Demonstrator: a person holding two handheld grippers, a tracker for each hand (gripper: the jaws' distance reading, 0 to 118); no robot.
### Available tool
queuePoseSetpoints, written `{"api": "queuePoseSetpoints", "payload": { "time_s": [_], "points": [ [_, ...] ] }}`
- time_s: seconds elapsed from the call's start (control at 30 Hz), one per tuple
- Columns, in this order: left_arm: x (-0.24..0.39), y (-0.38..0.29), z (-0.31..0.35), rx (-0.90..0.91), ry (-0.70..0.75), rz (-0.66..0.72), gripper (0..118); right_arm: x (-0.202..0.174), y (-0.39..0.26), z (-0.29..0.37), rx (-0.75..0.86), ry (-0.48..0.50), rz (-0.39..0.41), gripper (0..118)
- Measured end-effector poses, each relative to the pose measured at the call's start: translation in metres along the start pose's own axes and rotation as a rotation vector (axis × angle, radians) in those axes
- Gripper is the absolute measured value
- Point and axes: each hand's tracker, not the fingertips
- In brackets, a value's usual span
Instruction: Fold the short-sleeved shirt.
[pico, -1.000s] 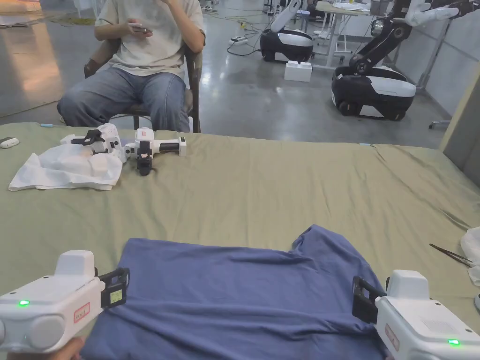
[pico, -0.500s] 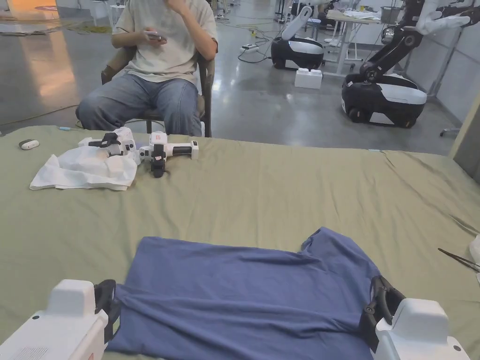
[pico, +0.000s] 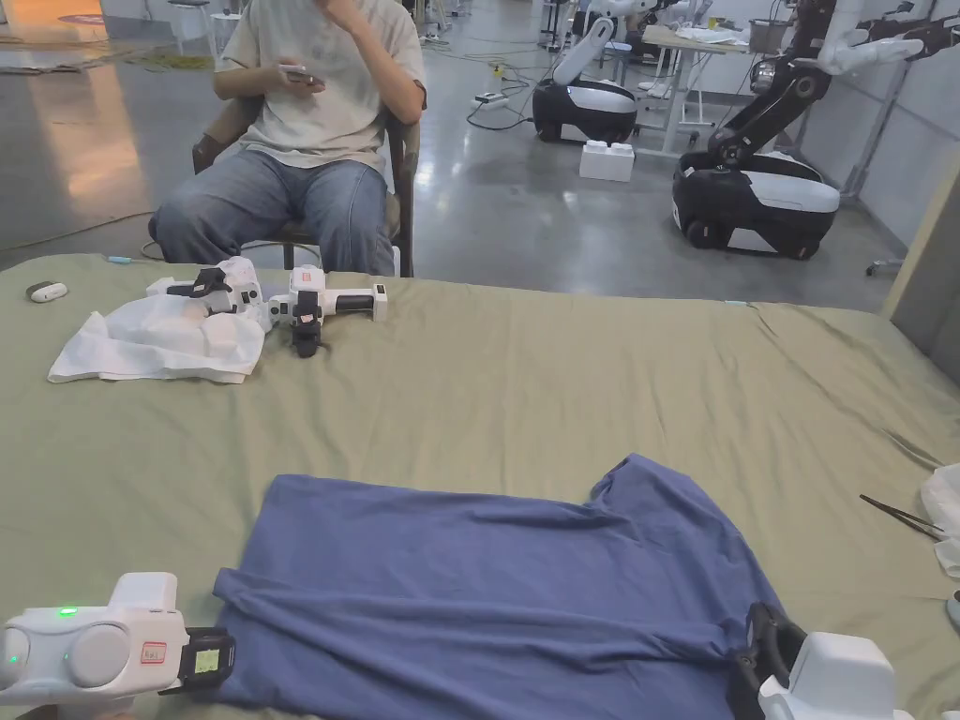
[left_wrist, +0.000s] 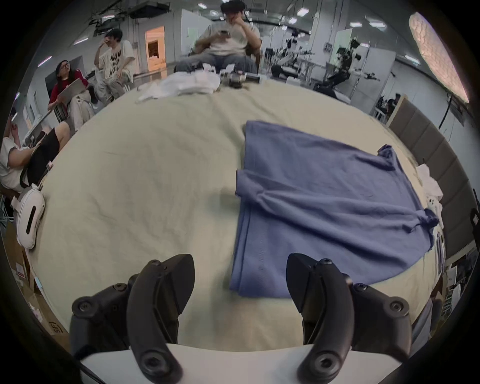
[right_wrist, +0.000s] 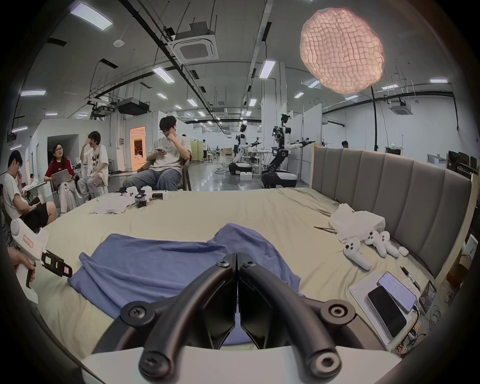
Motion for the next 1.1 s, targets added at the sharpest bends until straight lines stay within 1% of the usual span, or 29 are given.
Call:
{"api": "queuePoseSetpoints", "payload": {
  "time_s": [0.07, 0.13, 0.17, 0.2, 0.23, 0.27, 0.3, 0.33, 0.37, 0.4, 0.43, 0.47, 0.5, 0.57, 0.6, 0.63, 0.67, 0.7, 0.77, 0.8, 0.83, 0.87, 0.9, 0.93, 0.97, 1.07, 1.1],
  "points": [
    [0.001, 0.0, -0.015, -0.077, 0.019, 0.001, 76, 0.007, -0.006, -0.002, -0.021, -0.014, -0.002, 0],
    [0.005, -0.006, -0.028, -0.162, 0.02, -0.012, 71, 0.013, -0.01, -0.003, -0.043, -0.026, -0.008, 0],
    [0.009, -0.009, -0.028, -0.139, 0.031, -0.023, 68, 0.016, -0.012, -0.002, -0.053, -0.037, -0.013, 0],
    [0.014, -0.009, -0.022, -0.083, 0.073, -0.047, 59, 0.02, -0.015, -0.003, -0.065, -0.048, -0.018, 0],
    [0.019, -0.012, -0.019, -0.097, 0.06, -0.044, 43, 0.024, -0.016, -0.005, -0.081, -0.057, -0.021, 0],
    [0.023, -0.014, -0.016, -0.086, 0.05, -0.047, 43, 0.028, -0.018, -0.006, -0.096, -0.063, -0.025, 0],
    [0.026, -0.016, -0.013, -0.073, 0.03, -0.071, 39, 0.034, -0.02, -0.008, -0.111, -0.066, -0.035, 0],
    [0.03, -0.017, -0.011, -0.063, 0.017, -0.102, 23, 0.04, -0.022, -0.011, -0.134, -0.075, -0.045, 0],
    [0.032, -0.02, -0.009, -0.059, -0.004, -0.123, 10, 0.047, -0.024, -0.014, -0.16, -0.089, -0.047, 0],
    [0.034, -0.022, -0.007, -0.065, -0.012, -0.128, 5, 0.054, -0.027, -0.019, -0.186, -0.101, -0.046, 0],
    [0.035, -0.023, -0.006, -0.068, -0.01, -0.133, 3, 0.062, -0.029, -0.024, -0.221, -0.108, -0.037, 0],
    [0.035, -0.025, -0.003, -0.066, -0.011, -0.138, 2, 0.069, -0.031, -0.031, -0.269, -0.106, -0.028, 3],
    [0.034, -0.028, 0.0, -0.059, -0.011, -0.137, 2, 0.078, -0.033, -0.039, -0.316, -0.098, -0.04, 9],
    [0.03, -0.029, 0.009, -0.041, -0.015, -0.113, 1, 0.092, -0.039, -0.054, -0.387, -0.08, -0.065, 42],
    [0.029, -0.03, 0.014, -0.016, -0.02, -0.101, 1, 0.098, -0.042, -0.063, -0.425, -0.066, -0.072, 57],
    [0.027, -0.032, 0.019, -0.003, -0.02, -0.1, 1, 0.102, -0.045, -0.073, -0.47, -0.044, -0.069, 66],
    [0.025, -0.033, 0.024, 0.008, -0.015, -0.097, 1, 0.104, -0.049, -0.082, -0.514, -0.022, -0.056, 67],
    [0.024, -0.034, 0.028, 0.021, -0.016, -0.091, 1, 0.106, -0.055, -0.09, -0.548, -0.003, -0.05, 67],
    [0.019, -0.035, 0.032, 0.031, -0.036, -0.076, 1, 0.104, -0.065, -0.106, -0.622, 0.004, 0.004, 67],
    [0.019, -0.036, 0.033, 0.038, -0.035, -0.072, 1, 0.103, -0.072, -0.113, -0.644, 0.024, 0.02, 67],
    [0.018, -0.038, 0.035, 0.047, -0.038, -0.075, 1, 0.101, -0.079, -0.118, -0.68, 0.039, 0.023, 64],
    [0.018, -0.039, 0.035, 0.051, -0.037, -0.078, 1, 0.1, -0.084, -0.123, -0.707, 0.048, 0.006, 54],
    [0.019, -0.039, 0.035, 0.052, -0.035, -0.081, 1, 0.099, -0.087, -0.124, -0.707, 0.059, -0.014, 37],
    [0.019, -0.04, 0.035, 0.053, -0.036, -0.083, 1, 0.098, -0.088, -0.123, -0.696, 0.069, -0.019, 18],
    [0.018, -0.041, 0.035, 0.054, -0.04, -0.083, 1, 0.095, -0.089, -0.122, -0.682, 0.076, -0.019, 14],
    [0.015, -0.043, 0.038, 0.071, -0.053, -0.071, 0, 0.092, -0.085, -0.116, -0.667, 0.065, -0.014, 9],
    [0.013, -0.043, 0.042, 0.08, -0.06, -0.065, 0, 0.094, -0.082, -0.111, -0.657, 0.066, -0.048, 8]
  ]
}}
